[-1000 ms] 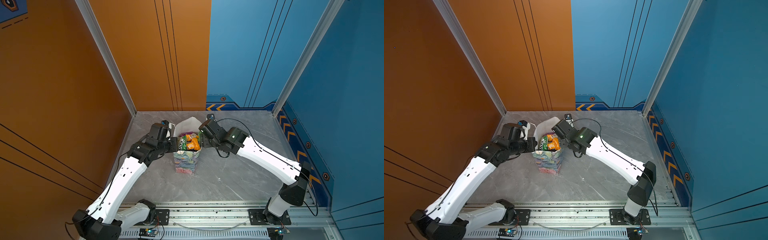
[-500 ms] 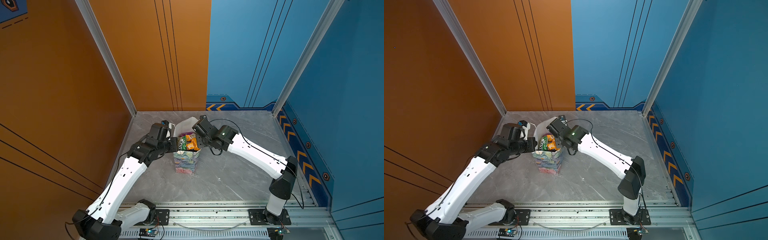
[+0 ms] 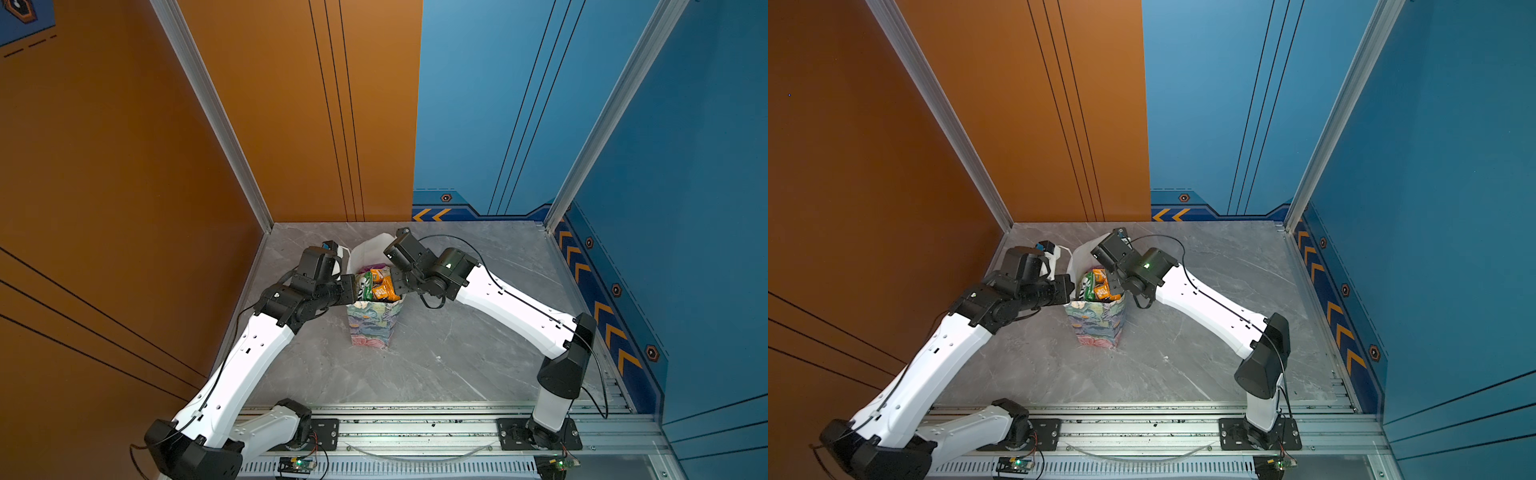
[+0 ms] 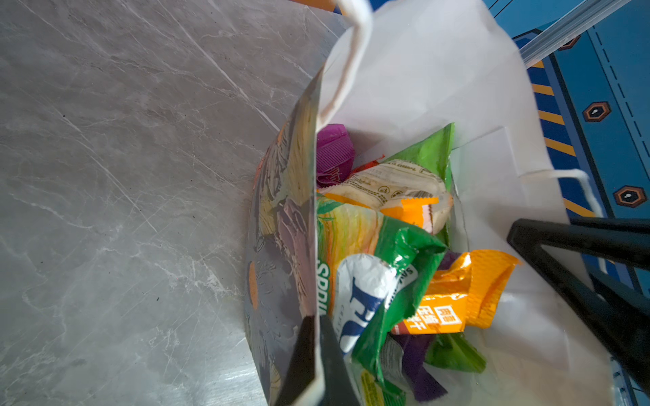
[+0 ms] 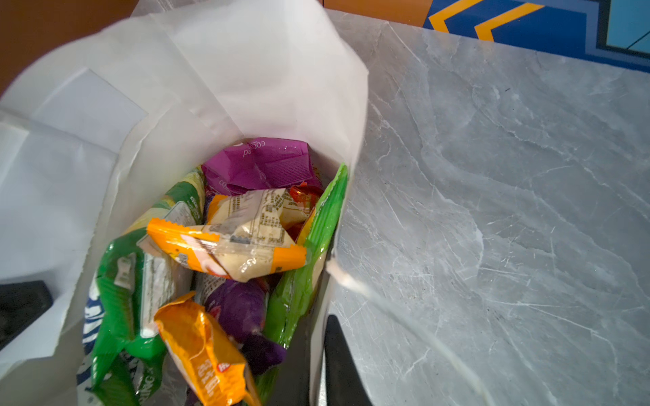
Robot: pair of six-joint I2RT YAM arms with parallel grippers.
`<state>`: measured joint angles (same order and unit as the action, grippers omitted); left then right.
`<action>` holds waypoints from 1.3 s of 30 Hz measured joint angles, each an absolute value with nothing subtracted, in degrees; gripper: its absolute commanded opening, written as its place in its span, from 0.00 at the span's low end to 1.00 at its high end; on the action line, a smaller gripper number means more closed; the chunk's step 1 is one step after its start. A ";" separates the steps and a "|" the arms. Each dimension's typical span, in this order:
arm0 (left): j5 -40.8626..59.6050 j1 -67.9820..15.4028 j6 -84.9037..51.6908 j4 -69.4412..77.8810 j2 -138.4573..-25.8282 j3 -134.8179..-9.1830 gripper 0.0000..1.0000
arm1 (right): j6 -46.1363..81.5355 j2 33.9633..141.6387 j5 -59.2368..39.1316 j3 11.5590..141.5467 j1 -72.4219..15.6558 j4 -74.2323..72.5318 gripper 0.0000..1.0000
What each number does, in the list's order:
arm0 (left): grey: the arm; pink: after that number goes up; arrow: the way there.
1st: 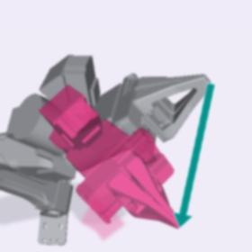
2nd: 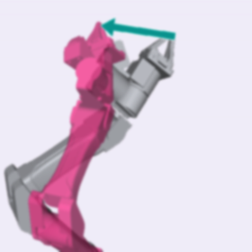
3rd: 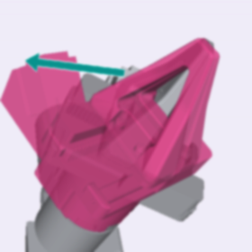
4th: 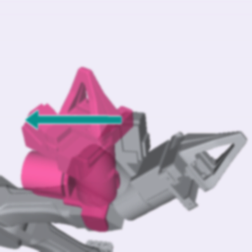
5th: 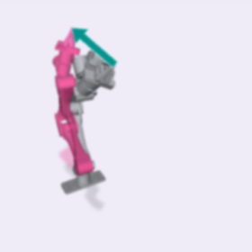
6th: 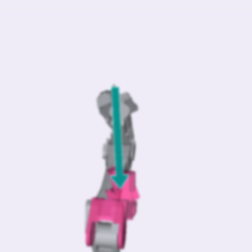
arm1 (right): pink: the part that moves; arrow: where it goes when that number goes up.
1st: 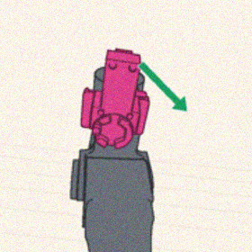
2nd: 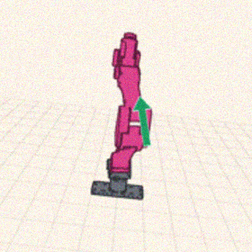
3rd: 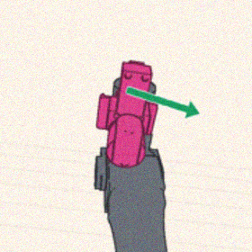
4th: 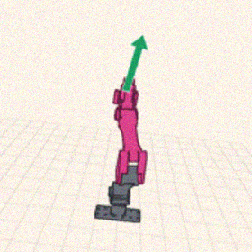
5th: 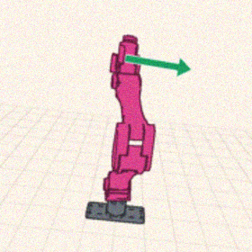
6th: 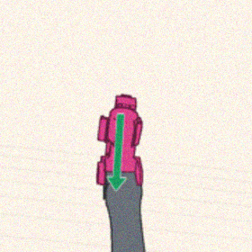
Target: Place the snacks into the paper bag
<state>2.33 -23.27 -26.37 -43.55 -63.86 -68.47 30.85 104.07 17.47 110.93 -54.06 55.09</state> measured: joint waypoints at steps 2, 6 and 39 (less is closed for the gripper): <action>2.37 -23.40 -26.59 -43.55 -63.99 -68.53 0.02 | 30.41 104.07 16.84 111.72 -54.06 55.11 0.06; 2.44 -25.26 -27.86 -44.27 -65.47 -70.41 0.02 | 29.76 103.81 16.45 112.46 -54.15 55.51 0.03; -12.64 -47.66 -37.69 -44.03 -85.10 -86.19 0.07 | 27.83 82.48 7.14 91.22 -35.27 52.64 0.00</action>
